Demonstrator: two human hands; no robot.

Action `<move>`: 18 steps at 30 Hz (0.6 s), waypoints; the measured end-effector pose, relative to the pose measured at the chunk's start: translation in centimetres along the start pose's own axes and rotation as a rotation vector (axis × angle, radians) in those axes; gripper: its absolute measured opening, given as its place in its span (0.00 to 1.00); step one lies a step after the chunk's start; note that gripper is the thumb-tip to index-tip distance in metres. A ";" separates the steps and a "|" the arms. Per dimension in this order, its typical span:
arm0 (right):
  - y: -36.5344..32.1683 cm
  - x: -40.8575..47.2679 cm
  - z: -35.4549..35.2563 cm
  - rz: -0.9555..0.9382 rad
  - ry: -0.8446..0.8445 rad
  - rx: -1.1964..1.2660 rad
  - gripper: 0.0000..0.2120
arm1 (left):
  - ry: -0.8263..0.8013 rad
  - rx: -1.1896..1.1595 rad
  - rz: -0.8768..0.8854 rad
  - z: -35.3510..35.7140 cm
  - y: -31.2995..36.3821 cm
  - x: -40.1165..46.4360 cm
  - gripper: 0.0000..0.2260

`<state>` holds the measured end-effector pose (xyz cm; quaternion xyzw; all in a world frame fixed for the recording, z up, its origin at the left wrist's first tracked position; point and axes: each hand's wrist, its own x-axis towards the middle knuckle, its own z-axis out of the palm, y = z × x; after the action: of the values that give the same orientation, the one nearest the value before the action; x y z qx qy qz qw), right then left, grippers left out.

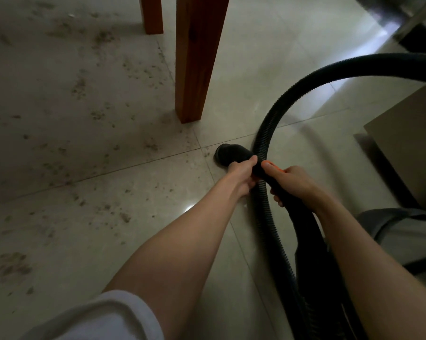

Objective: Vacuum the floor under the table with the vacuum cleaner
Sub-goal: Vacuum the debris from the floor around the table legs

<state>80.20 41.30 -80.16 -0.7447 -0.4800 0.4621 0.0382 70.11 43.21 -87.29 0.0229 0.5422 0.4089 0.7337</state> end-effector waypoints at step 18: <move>-1.5 -4.1 -0.5 -0.026 0.003 0.146 0.18 | -0.019 -0.081 0.056 0.6 2.7 -0.8 0.17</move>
<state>79.14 39.21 -76.43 -0.7341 -0.4548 0.4944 0.0991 69.02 44.75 -85.17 0.0124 0.5174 0.4507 0.7273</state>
